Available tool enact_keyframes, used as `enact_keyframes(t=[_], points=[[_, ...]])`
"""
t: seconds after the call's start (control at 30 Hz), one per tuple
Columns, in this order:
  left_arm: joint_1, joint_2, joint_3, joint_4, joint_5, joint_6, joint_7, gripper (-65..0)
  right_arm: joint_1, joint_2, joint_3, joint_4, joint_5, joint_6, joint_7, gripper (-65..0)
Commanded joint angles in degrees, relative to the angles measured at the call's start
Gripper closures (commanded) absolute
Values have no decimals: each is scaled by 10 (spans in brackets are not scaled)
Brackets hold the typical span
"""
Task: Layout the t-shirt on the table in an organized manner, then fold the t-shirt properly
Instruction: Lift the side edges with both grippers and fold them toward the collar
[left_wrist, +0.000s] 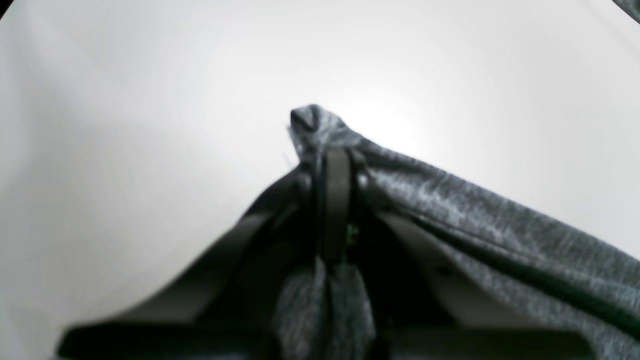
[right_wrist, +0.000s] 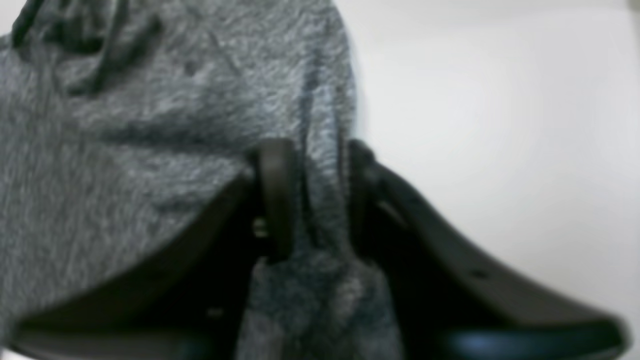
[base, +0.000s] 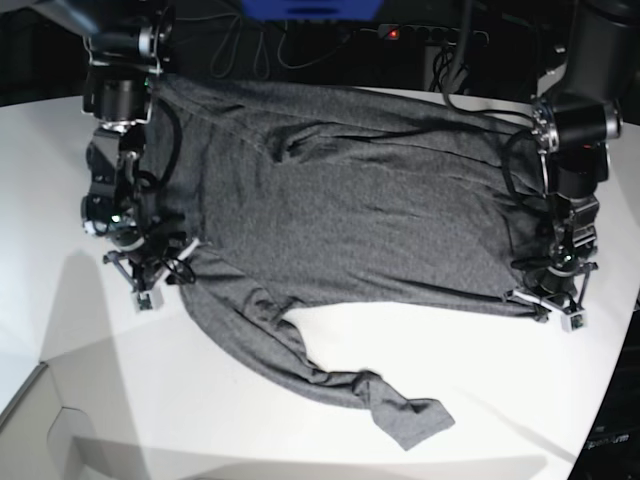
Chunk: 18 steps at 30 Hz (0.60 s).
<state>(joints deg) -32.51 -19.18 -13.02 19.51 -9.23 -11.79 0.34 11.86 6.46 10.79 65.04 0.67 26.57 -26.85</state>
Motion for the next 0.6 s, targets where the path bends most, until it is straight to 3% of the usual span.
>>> enact_keyframes(t=[0.0, 0.03, 0.23, 0.57], points=[[-7, -1, 1, 1, 3, -4, 25, 0, -6, -2, -1, 16, -10, 6, -25, -38], [-7, -1, 1, 1, 3, -4, 25, 0, -12, -8, -1, 30, -10, 6, -26, 0], [-5, -5, -3, 20, 2, -5, 27, 0, -51, -25, -2, 134, -10, 6, -30, 0], [92, -3, -5, 266, 2, -5, 144, 0, -111, -32, -1, 290, -7, 6, -30, 0]])
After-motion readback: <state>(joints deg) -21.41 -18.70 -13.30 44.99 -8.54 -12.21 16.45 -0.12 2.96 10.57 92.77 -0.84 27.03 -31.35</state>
